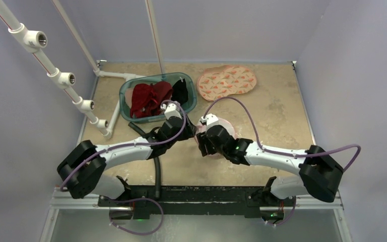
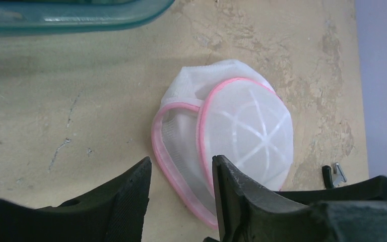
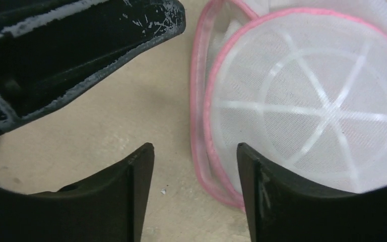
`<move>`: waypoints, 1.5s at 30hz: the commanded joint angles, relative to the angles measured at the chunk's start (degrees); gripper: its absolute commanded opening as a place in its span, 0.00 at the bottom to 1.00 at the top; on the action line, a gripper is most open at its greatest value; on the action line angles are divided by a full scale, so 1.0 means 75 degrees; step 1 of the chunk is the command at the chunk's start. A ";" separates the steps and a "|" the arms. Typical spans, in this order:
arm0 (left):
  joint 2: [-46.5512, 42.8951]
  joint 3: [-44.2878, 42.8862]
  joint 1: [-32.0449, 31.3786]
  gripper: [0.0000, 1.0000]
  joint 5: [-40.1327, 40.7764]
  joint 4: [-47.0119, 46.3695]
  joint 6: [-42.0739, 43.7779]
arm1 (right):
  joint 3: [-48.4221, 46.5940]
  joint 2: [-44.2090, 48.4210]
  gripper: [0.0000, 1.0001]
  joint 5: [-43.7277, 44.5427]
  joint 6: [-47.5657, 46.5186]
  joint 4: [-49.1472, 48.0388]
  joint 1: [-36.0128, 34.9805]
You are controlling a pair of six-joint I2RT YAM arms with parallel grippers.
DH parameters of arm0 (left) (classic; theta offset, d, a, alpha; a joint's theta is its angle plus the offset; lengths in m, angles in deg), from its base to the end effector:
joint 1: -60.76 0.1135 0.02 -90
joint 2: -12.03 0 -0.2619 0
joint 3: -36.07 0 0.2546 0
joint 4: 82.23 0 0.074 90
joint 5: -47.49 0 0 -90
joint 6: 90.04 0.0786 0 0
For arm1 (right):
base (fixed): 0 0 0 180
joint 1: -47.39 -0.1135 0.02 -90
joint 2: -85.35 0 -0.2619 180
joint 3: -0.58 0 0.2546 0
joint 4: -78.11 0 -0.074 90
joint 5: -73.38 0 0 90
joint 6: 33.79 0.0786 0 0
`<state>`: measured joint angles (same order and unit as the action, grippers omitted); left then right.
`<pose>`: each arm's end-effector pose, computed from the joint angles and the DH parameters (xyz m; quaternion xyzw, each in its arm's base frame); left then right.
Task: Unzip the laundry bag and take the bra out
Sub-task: Adjust the laundry bag at the center of the board, then reset both arms
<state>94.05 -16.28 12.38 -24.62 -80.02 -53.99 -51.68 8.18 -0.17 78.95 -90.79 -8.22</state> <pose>0.2380 -0.2316 0.1682 -0.1174 0.8588 -0.2885 0.4068 0.1955 0.2462 0.1738 -0.1872 0.8642 0.1850 0.4288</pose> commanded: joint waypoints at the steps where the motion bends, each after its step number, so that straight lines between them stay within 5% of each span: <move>1: -0.0663 -0.0235 0.0037 0.47 0.0371 0.0491 0.0543 | -0.0556 0.0823 0.67 -0.0025 0.0067 0.0302 0.0049; 6: -0.1020 -0.0377 0.0035 0.46 0.0078 0.0486 0.0836 | -0.0655 0.2173 0.72 0.0561 0.0230 0.1177 0.0463; 11: -0.0870 -0.0238 0.0020 0.42 -0.1486 -0.1130 0.1046 | 0.0179 0.3411 0.69 0.0855 0.1107 0.1087 0.1851; 18: 0.0961 -0.0706 -0.0160 0.19 -0.3361 -0.3161 0.0395 | 0.1214 0.4412 0.67 0.1001 0.2099 0.0515 0.2316; 26: 0.2699 -0.0665 -0.0161 0.05 -0.3242 -0.3644 0.0039 | 0.1498 0.4630 0.67 0.1003 0.2131 0.0536 0.2318; 36: 0.3532 -0.0837 -0.0166 0.03 -0.2401 -0.3007 0.0399 | 0.1705 0.4899 0.67 0.0936 0.2161 0.0611 0.2311; 41: 0.3181 -0.0605 -0.0176 0.05 -0.2130 -0.3031 0.0523 | 0.1625 0.5065 0.68 0.0913 0.2067 0.0713 0.2317; 45: 0.2048 -0.0600 -0.0245 0.17 -0.1989 -0.2651 0.0913 | 0.1298 0.5236 0.71 0.0852 0.1816 0.0898 0.2317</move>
<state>117.76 -21.24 11.06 -42.87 -103.17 -51.19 -39.07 45.86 5.38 94.17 -84.95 8.96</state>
